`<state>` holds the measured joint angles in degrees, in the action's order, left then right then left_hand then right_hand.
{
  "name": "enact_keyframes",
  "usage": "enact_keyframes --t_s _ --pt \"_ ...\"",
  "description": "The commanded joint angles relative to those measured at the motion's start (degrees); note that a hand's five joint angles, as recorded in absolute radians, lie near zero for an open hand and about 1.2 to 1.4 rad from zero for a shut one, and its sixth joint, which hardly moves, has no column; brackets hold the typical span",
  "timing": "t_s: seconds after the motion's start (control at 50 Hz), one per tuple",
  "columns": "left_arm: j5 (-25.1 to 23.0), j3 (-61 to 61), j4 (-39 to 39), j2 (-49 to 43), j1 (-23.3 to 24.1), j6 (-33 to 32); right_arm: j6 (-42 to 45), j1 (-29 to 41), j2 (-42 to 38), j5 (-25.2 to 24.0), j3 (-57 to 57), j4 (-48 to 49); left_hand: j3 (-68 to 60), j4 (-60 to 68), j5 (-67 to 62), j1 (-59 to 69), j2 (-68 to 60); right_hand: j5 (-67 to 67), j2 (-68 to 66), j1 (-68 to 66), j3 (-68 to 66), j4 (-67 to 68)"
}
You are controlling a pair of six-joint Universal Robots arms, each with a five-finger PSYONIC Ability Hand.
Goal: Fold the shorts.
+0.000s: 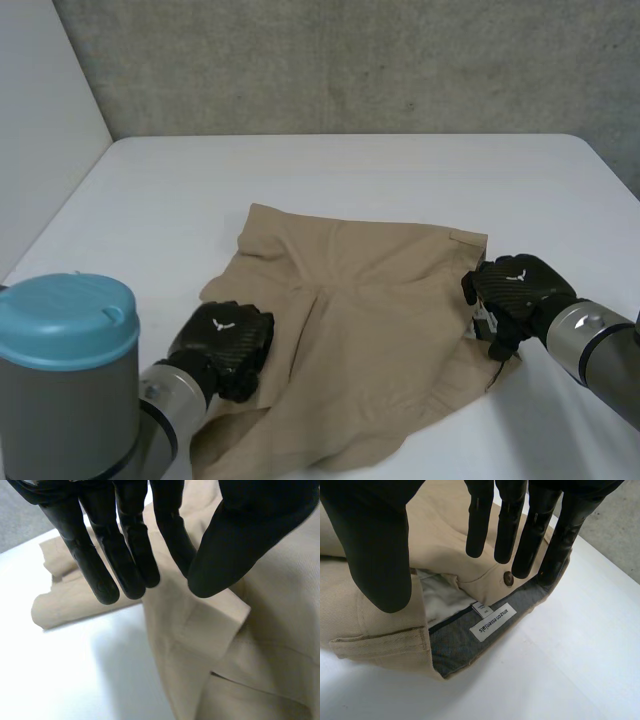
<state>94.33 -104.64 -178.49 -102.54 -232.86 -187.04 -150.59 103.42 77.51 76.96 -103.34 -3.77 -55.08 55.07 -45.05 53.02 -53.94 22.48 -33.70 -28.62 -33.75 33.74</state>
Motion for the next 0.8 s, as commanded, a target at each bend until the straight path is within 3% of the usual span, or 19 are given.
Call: enact_keyframes --t_s 0.02,0.2,0.46,0.5,0.52,0.56,0.68,0.8 --pt "-0.8 -0.6 0.7 3.5 0.1 1.1 -0.1 -0.8 0.0 -0.1 -0.1 0.6 23.8 -23.8 23.8 -21.8 22.7 6.0 -4.8 -9.9 -4.8 4.8" --pt "-0.7 -0.4 4.9 4.6 5.5 7.8 -0.1 -1.2 0.1 -0.1 -1.0 1.4 24.0 -24.0 24.0 -21.9 22.9 5.7 -4.5 -9.6 -4.4 4.4" --pt "0.9 -1.0 6.4 3.1 7.9 7.5 -0.1 -1.2 0.2 -0.1 -2.2 2.7 18.1 -18.1 18.1 -16.1 17.0 5.7 -4.5 -9.6 -4.4 4.4" --pt "1.6 -0.8 5.6 2.0 7.6 7.4 -0.1 -1.1 0.3 -0.1 -2.7 2.8 7.4 -7.4 7.4 -5.4 6.3 5.7 -4.5 -9.6 -4.4 4.4" --pt "2.8 -0.4 4.1 0.7 7.2 7.4 -0.1 -1.1 0.3 -0.1 -2.7 2.8 -9.3 9.3 -9.3 11.4 -10.4 5.7 -4.5 -9.6 -4.4 4.4" --pt "4.2 -0.1 1.8 -0.2 6.5 7.1 -0.1 -1.1 0.4 -0.1 -2.8 2.9 -24.8 24.9 -24.9 26.9 -26.0 5.7 -4.5 -9.6 -4.4 4.4" --pt "6.6 0.0 -6.8 -1.7 1.0 -0.7 -0.3 -1.1 1.6 -0.1 -3.0 3.2 -24.9 24.9 -25.0 27.0 -26.1 5.7 -4.5 -9.6 -4.4 4.4" --pt "6.5 -0.7 -8.5 -2.5 -5.4 -8.0 -2.0 -1.0 3.0 -0.1 -2.7 2.9 -24.9 24.9 -25.0 27.0 -26.1 5.7 -4.5 -9.6 -4.4 4.4"
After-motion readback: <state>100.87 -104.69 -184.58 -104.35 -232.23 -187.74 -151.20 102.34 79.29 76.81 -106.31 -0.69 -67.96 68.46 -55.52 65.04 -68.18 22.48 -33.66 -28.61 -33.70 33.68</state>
